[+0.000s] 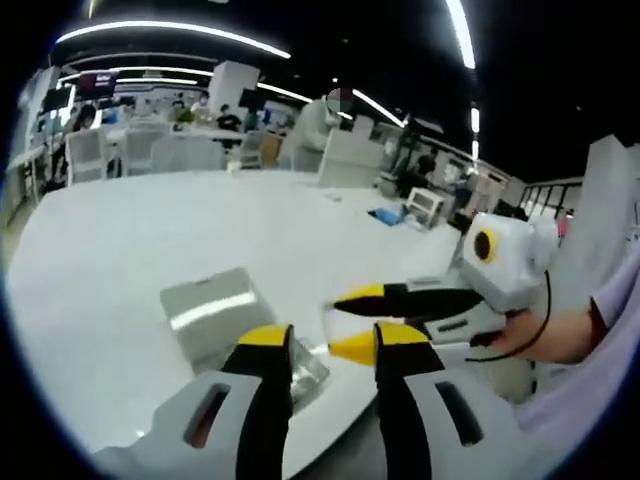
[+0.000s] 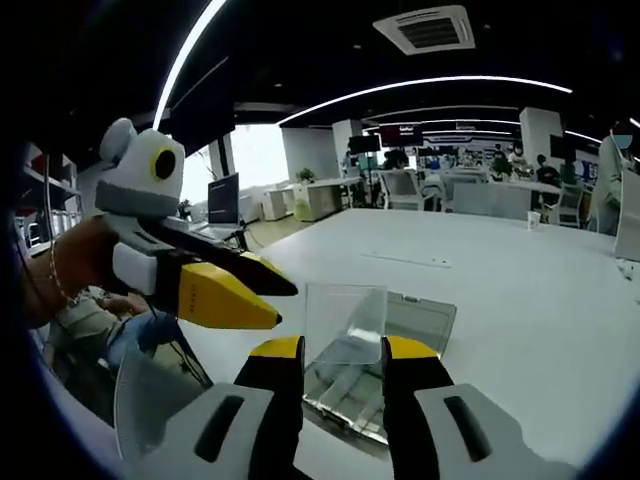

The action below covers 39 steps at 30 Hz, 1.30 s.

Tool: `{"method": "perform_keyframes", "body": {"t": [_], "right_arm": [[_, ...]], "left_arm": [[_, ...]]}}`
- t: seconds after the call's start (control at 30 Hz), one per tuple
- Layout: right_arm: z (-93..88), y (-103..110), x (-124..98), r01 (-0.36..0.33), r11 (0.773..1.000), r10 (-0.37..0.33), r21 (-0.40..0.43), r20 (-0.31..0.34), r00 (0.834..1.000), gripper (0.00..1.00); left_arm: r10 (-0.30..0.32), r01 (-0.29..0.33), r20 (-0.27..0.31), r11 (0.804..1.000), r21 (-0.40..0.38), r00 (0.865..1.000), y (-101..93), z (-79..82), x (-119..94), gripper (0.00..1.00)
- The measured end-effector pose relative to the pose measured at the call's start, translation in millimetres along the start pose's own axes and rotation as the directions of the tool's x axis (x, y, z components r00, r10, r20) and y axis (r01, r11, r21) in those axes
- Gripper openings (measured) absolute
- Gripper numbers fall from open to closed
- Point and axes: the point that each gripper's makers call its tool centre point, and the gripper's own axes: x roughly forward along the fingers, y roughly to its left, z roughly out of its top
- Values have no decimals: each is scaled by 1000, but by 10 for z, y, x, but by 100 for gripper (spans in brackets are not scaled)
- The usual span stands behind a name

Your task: Insert the divider into the dual guide fixture by aligning both edges with the guide slots and pushing it downward to the bottom, including one-sided entry, uneven engagement, binding, and posture correction.

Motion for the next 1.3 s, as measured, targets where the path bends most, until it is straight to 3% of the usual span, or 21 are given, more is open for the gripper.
{"method": "perform_keyframes", "body": {"t": [0.37, 0.47, 1.3], "right_arm": [[59, 58, 38, -17, 1000, 17, -18, 14, 1000, 26], [74, 61, 48, -19, 1000, 19, -23, 17, 1000, 26], [66, 149, 34, -24, 998, 25, -58, 17, 1000, 26]], "left_arm": [[7, -8, -17, 999, -41, 1000, 99, -20, 60, 23], [-9, 8, -23, 999, -41, 1000, 76, -25, 67, 18], [-10, 6, -53, 998, -63, 999, 98, -88, 47, 10]]}}
